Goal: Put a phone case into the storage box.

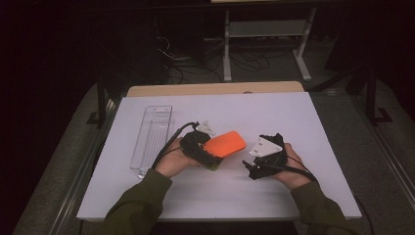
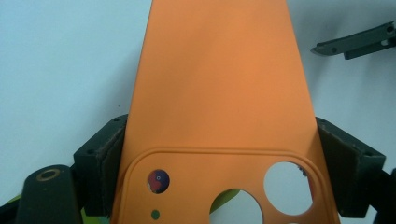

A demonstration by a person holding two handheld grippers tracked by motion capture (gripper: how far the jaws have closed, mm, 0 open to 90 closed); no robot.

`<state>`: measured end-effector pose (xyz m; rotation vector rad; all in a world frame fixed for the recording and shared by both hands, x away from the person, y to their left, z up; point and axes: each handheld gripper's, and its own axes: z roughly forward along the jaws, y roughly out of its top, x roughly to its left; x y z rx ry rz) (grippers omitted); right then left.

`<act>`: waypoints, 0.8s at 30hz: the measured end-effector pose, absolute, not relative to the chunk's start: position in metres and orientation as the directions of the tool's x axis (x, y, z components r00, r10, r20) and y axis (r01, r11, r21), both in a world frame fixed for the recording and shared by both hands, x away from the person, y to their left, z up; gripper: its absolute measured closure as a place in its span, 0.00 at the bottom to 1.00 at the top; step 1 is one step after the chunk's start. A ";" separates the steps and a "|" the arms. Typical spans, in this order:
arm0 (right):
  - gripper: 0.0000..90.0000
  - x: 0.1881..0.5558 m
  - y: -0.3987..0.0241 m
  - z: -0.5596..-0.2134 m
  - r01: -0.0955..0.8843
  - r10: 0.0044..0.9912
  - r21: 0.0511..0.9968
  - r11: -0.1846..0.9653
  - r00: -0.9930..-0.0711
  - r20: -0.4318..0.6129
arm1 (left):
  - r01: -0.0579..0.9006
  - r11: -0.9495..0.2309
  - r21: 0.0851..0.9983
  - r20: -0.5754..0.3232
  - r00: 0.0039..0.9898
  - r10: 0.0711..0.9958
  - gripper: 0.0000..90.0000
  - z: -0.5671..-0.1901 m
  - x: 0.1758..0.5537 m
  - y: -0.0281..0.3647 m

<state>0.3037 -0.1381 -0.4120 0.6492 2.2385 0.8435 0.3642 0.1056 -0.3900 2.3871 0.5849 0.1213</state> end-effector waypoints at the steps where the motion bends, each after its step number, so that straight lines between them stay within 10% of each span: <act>1: 0.03 0.303 -0.137 -0.412 0.207 0.627 0.708 0.675 -0.667 -0.403 | 0.378 -0.677 0.632 -0.064 0.895 0.441 0.17 -0.390 0.364 0.106; 24: 0.03 0.293 -0.124 -0.416 0.021 0.485 0.576 0.817 -0.565 -0.668 | 0.398 -0.649 0.649 -0.079 0.883 0.462 0.17 -0.389 0.364 0.105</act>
